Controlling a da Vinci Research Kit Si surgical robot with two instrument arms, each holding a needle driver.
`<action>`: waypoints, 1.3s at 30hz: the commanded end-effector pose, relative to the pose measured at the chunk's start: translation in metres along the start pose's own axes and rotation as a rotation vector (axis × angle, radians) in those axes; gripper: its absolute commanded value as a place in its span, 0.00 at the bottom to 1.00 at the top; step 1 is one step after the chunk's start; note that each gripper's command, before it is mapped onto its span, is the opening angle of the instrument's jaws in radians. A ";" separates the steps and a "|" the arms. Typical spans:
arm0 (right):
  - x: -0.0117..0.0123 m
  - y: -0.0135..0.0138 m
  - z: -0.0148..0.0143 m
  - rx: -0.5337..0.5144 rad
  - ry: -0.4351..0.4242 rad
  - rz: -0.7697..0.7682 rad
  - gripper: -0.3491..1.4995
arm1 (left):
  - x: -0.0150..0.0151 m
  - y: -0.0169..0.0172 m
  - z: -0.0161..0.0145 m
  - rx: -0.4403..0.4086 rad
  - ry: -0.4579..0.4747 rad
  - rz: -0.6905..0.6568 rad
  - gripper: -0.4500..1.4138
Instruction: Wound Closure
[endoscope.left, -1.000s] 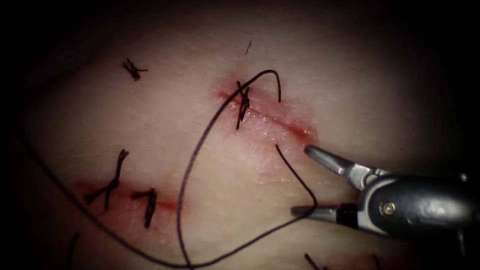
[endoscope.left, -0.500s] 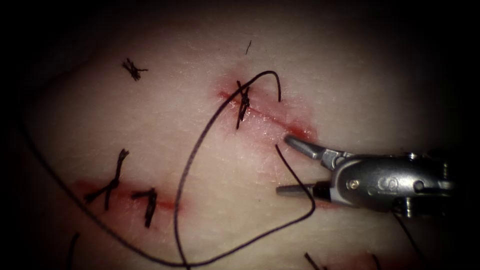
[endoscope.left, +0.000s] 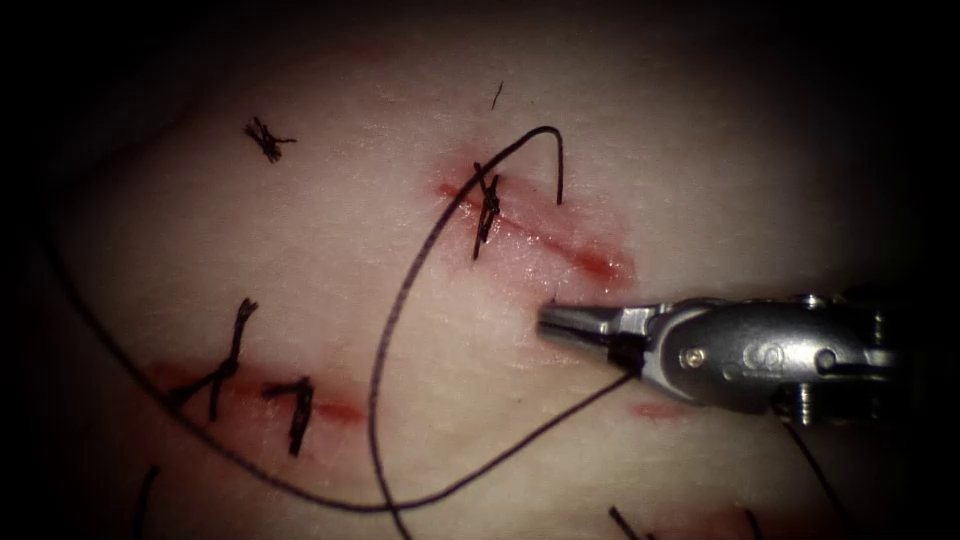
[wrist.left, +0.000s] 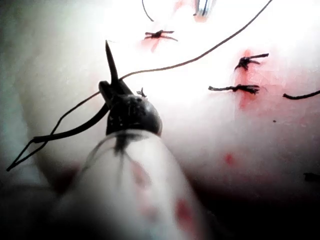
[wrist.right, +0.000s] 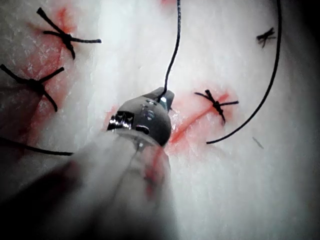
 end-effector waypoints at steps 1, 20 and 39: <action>0.0006 -0.0001 0.0006 0.005 0.005 -0.004 0.00 | -0.0001 0.0003 0.0010 -0.004 0.008 0.001 0.00; 0.0188 -0.0094 -0.0002 0.191 -0.009 -0.083 0.00 | -0.0008 0.0025 0.0043 -0.050 0.029 0.024 0.00; 0.0151 -0.0023 -0.0033 -0.046 -0.028 -0.040 0.86 | -0.0007 0.0028 0.0047 -0.057 0.037 0.025 0.00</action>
